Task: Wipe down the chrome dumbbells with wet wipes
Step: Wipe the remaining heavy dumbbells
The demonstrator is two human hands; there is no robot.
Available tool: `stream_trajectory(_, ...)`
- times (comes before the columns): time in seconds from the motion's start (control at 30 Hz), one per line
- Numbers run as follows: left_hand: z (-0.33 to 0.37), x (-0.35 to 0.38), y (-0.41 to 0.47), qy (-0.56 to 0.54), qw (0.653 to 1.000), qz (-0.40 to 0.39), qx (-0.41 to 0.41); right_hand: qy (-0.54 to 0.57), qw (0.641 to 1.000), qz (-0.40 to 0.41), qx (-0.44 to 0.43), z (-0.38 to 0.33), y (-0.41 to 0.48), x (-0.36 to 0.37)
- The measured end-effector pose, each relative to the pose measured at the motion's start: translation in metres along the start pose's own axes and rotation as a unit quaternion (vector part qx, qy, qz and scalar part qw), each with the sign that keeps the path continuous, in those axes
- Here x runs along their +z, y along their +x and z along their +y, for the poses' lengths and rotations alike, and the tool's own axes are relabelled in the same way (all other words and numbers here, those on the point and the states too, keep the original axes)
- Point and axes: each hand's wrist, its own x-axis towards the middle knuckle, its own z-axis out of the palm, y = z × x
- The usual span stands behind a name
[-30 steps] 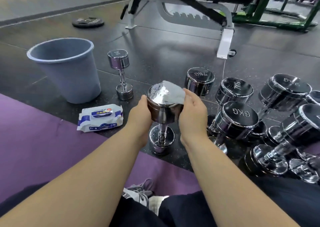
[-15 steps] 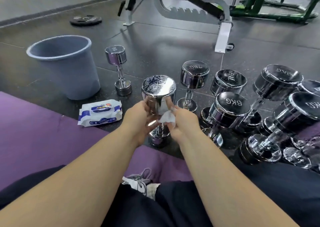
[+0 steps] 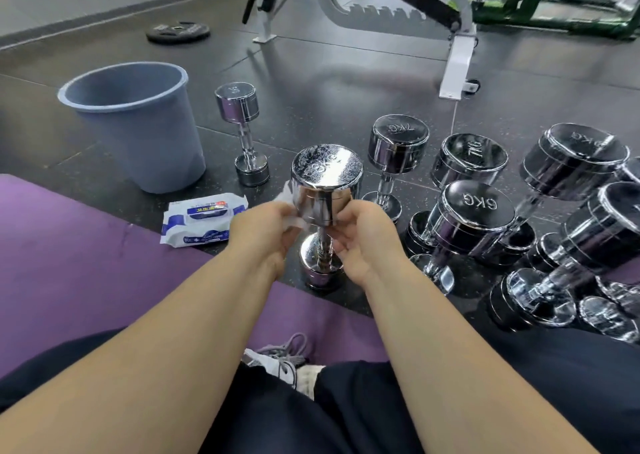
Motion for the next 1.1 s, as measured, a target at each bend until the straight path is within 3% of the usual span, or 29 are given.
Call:
stream_trajectory(0.07, -0.004, 0.007, -0.005, 0.018, 0.997, 0.009, 0.079, 0.045, 0.999, 0.016, 0.005, 0.000, 0.000, 0.000)
stream_trajectory(0.1, -0.010, 0.008, -0.009, 0.087, 0.985, 0.020, 0.146, 0.074, 0.997, 0.022, 0.002, 0.000, -0.001, 0.001)
stream_trajectory(0.17, -0.023, 0.005, -0.016, 0.215, 0.940, 0.042, 0.262, 0.109, 0.993, 0.036, -0.009, -0.001, 0.000, 0.003)
stream_trajectory(0.2, -0.026, 0.002, -0.019, 0.243, 0.926, 0.055, 0.282, 0.118, 0.992, 0.044, -0.015, -0.002, 0.000, 0.004)
stream_trajectory(0.4, -0.040, 0.008, -0.024, 0.277, 0.915, 0.035, 0.292, 0.115, 0.992, 0.048, -0.023, 0.003, 0.002, 0.006)
stream_trajectory(0.57, -0.032, 0.010, -0.001, 0.236, 0.919, 0.100, 0.300, 0.128, 0.990, 0.063, -0.023, 0.000, 0.004, -0.004)
stream_trajectory(0.63, -0.038, 0.005, 0.001, 0.275, 0.918, 0.079, 0.273, 0.122, 0.990, 0.071, -0.022, -0.003, 0.008, -0.007)
stream_trajectory(0.7, -0.047, 0.004, 0.002, 0.272, 0.941, 0.051, 0.193, 0.116, 0.990, 0.073, -0.014, -0.004, 0.011, -0.008)
stream_trajectory(0.77, -0.044, 0.007, 0.005, 0.136, 0.987, 0.004, 0.081, 0.106, 0.992, 0.070, -0.007, -0.003, 0.015, -0.007)
stream_trajectory(0.87, -0.028, 0.012, 0.014, -0.040, 0.996, -0.055, -0.050, 0.101, 0.992, 0.071, 0.005, -0.002, 0.020, -0.008)
stream_trajectory(1.1, -0.007, 0.019, 0.051, 0.005, 0.989, -0.114, -0.089, 0.109, 0.991, 0.079, 0.015, -0.007, 0.030, -0.011)
